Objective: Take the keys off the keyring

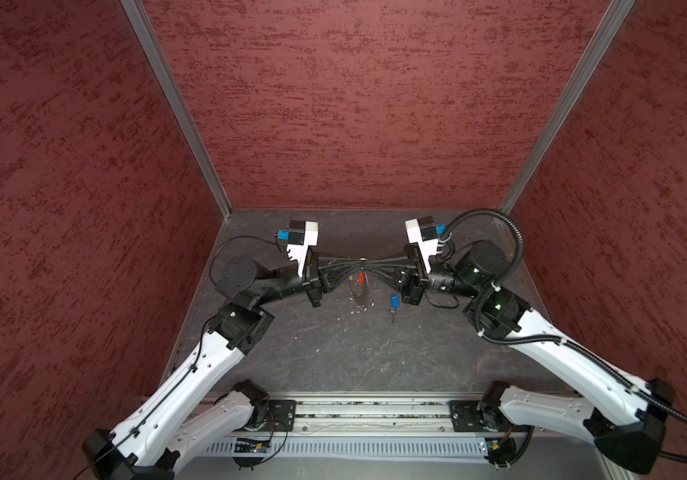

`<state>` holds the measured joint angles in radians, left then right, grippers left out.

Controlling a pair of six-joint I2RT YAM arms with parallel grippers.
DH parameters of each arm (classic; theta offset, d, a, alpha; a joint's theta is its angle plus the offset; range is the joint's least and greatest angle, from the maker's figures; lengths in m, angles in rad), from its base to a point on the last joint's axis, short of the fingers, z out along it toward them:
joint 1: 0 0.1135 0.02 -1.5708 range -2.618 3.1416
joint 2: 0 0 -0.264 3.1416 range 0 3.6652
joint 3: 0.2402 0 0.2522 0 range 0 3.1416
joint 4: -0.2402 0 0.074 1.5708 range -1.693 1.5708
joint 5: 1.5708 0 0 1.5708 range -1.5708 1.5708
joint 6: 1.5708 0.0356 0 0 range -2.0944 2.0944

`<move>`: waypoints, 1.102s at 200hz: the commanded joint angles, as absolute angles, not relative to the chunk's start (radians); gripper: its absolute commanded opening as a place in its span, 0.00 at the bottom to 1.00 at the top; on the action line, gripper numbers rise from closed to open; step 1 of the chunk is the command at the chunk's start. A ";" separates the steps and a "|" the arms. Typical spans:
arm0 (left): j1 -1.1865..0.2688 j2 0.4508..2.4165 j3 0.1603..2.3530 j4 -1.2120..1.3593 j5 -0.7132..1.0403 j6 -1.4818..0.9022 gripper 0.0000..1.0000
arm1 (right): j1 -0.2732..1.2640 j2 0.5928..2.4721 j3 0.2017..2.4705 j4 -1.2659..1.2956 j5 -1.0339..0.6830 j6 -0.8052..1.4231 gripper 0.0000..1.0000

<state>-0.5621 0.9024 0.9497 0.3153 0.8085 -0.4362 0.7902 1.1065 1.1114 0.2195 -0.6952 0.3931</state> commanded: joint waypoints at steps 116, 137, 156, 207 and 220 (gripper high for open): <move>-0.477 0.955 1.248 -0.348 0.932 -0.291 0.44 | 0.776 1.131 1.358 -0.373 -0.709 0.095 0.00; -0.477 1.000 1.331 -0.491 0.962 -0.232 0.42 | 0.775 1.157 1.409 -0.456 -0.709 0.057 0.00; -0.477 1.035 1.379 -0.561 0.998 -0.205 0.42 | 0.776 1.168 1.443 -0.493 -0.707 0.041 0.00; -0.490 1.086 1.437 -0.640 1.029 -0.167 0.30 | 0.776 1.177 1.471 -0.512 -0.697 0.033 0.00; -0.495 1.092 1.437 -0.644 1.032 -0.163 0.28 | 0.776 1.178 1.472 -0.512 -0.690 0.034 0.00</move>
